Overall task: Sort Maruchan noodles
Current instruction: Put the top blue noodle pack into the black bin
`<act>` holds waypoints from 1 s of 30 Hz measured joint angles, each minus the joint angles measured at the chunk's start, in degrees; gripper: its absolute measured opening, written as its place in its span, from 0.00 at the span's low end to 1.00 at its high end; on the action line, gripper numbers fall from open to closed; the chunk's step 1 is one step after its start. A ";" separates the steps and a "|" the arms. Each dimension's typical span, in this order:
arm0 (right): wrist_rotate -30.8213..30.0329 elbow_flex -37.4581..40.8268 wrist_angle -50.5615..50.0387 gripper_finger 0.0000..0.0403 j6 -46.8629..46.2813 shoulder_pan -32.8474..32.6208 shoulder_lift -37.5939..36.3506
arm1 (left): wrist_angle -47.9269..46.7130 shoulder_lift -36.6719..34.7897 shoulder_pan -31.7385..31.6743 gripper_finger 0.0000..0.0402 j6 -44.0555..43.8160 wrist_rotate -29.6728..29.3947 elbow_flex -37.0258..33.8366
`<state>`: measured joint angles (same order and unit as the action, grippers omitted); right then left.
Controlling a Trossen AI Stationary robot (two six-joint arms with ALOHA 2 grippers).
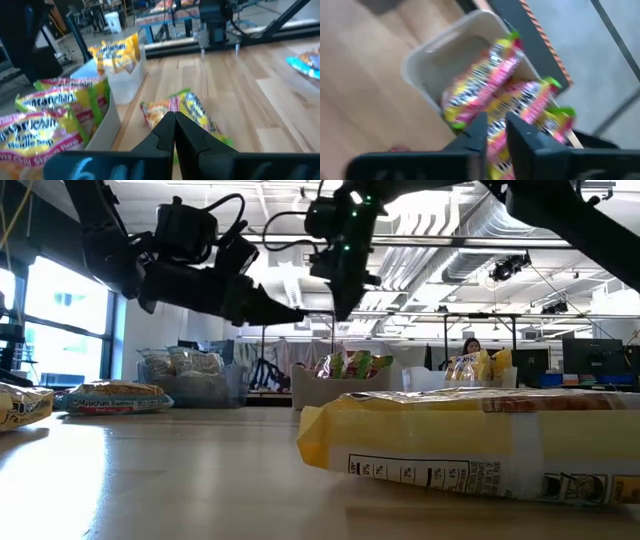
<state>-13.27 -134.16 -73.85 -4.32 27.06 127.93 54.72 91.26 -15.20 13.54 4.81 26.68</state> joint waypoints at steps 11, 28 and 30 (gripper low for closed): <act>0.18 35.08 43.68 0.01 2.67 -3.86 -10.97 | -7.24 0.00 1.76 0.00 -1.06 -0.78 0.00; -1.91 95.43 95.64 0.00 -0.78 -12.54 -49.68 | -45.25 -15.18 8.85 0.00 -25.38 -22.58 5.10; -1.92 98.58 97.92 0.00 0.31 -13.50 -53.27 | -55.97 -19.12 8.89 0.00 -30.31 -23.65 7.86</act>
<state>-15.19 -35.58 24.07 -4.01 13.56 74.66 -1.25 72.15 -6.31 -16.78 -18.84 34.53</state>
